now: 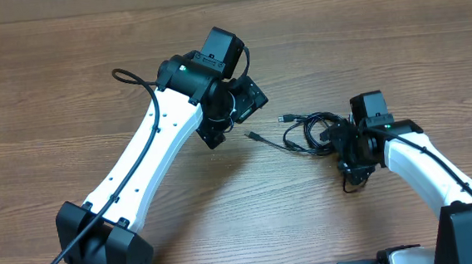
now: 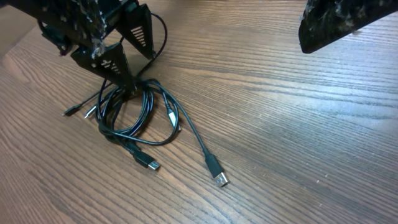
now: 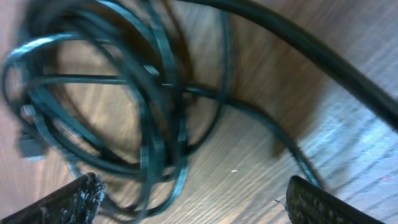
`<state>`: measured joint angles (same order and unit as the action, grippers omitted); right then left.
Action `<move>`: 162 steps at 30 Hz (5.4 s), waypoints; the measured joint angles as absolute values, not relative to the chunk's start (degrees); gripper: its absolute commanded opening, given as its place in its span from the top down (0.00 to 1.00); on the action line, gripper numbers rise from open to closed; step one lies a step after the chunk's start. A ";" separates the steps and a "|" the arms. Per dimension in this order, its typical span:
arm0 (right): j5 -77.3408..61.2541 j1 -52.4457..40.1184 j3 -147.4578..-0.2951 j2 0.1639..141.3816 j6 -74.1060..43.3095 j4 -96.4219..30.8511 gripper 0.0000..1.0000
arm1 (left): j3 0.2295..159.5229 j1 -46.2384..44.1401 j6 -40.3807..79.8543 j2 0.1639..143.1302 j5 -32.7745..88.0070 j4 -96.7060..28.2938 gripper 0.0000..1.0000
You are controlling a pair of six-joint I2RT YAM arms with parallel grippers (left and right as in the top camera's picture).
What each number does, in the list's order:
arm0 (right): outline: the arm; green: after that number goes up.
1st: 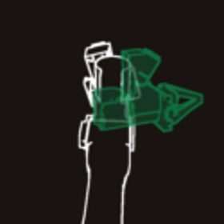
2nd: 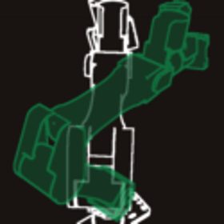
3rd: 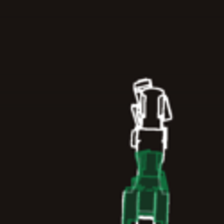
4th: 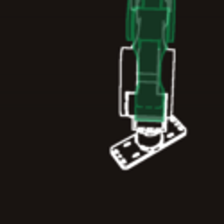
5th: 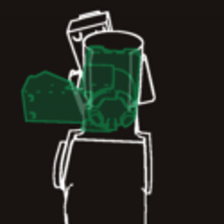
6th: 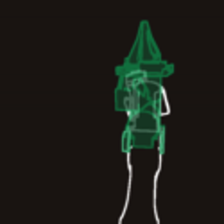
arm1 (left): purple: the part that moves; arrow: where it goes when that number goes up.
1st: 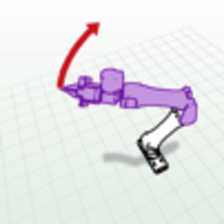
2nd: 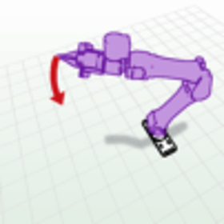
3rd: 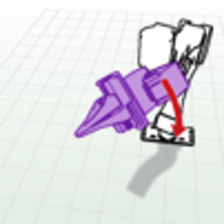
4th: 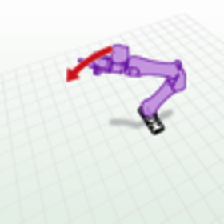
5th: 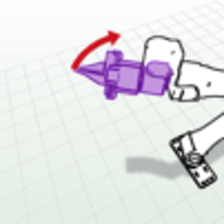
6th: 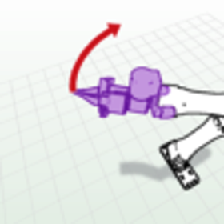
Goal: Untangle cables
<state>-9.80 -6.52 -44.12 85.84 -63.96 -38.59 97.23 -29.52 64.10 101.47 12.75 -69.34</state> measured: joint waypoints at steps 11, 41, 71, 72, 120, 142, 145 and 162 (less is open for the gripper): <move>-8.10 -6.52 -42.94 85.89 -65.87 -36.56 0.39 | 97.23 -29.52 62.81 101.47 12.49 -70.30 0.00; -14.92 -6.42 -46.04 93.19 -68.97 -28.80 0.96 | 97.23 -29.52 59.57 101.47 14.57 -72.69 0.00; -52.75 -6.48 -48.07 92.84 -81.03 3.03 0.96 | 97.23 -31.42 70.98 101.47 12.67 -71.42 0.00; -53.67 -6.48 -48.07 92.84 -81.32 3.86 0.96 | 97.23 -31.42 71.07 101.47 12.03 -71.26 0.00; -59.48 -13.02 -48.73 92.64 -76.60 4.62 0.09 | 97.23 -30.57 65.82 101.49 1.78 -67.55 0.96; -28.67 -12.99 -49.17 68.97 -47.27 -30.55 0.08 | 97.23 -24.64 6.42 101.49 20.40 -55.99 0.96; -24.73 -12.99 -49.17 62.41 -44.36 -34.83 0.08 | 97.23 -24.67 -4.43 101.49 26.50 -57.80 0.96; -21.02 -12.99 -49.19 52.42 -41.80 -40.73 0.10 | 97.23 -31.48 -36.69 101.49 40.16 -67.18 0.96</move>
<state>-21.02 -12.99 -49.19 52.42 -41.80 -40.73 97.23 -31.48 -36.69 101.49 40.16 -67.18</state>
